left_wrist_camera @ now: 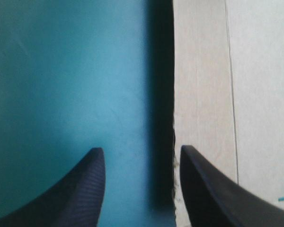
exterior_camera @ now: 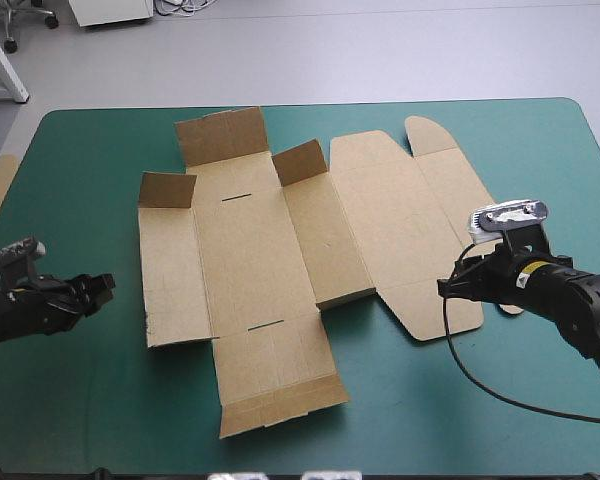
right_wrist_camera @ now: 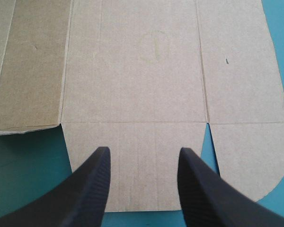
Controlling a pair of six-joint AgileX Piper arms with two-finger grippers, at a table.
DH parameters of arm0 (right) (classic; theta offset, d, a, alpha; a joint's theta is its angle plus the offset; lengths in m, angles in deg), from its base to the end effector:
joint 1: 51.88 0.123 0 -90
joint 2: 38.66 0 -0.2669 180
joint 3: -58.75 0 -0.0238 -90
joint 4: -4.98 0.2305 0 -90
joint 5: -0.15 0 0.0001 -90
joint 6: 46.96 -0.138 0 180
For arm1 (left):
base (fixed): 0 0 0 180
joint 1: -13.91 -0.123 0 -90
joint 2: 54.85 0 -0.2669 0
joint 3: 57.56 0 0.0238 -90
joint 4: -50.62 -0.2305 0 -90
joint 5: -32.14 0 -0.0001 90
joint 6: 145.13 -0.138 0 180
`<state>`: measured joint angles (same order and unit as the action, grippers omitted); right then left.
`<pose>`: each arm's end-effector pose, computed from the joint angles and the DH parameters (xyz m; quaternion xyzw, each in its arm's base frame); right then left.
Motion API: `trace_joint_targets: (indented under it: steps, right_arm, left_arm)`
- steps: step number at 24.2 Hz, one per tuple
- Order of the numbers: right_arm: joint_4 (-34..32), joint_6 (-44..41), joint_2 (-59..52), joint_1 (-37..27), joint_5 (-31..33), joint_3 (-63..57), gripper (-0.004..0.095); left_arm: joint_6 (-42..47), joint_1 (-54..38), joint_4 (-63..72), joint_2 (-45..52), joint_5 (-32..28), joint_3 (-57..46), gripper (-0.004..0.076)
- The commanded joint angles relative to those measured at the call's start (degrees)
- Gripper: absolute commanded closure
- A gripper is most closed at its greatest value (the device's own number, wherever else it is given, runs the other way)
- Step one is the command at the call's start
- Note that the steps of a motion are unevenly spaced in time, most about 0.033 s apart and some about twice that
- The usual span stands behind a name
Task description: Fold the box
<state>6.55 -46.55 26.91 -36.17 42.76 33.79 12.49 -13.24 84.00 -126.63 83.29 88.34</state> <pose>0.2120 0.0623 0.2933 -0.1231 0.9092 0.0653 0.3924 0.2080 0.0402 0.2263 -0.1710 0.9324 -0.1517 0.2800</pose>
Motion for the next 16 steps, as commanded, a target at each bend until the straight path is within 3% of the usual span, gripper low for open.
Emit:
trace_joint_targets:
  steps: [1,6,16]
  right_arm:
    - [1.65,1.58,-0.29,-0.34,-3.54,2.28,0.0475]
    - [2.62,2.63,-0.21,-0.34,-3.21,2.28,0.0408]
    - [2.63,3.02,-0.21,-0.34,-3.0,2.53,0.0408]
  left_arm:
    - [-4.53,-0.3,9.18,0.92,-2.12,-6.4,0.0367]
    - [-14.1,-0.3,22.21,-1.7,-4.77,-10.58,0.0367]
    - [-26.96,-0.2,35.42,-17.02,-0.9,-10.58,0.0367]
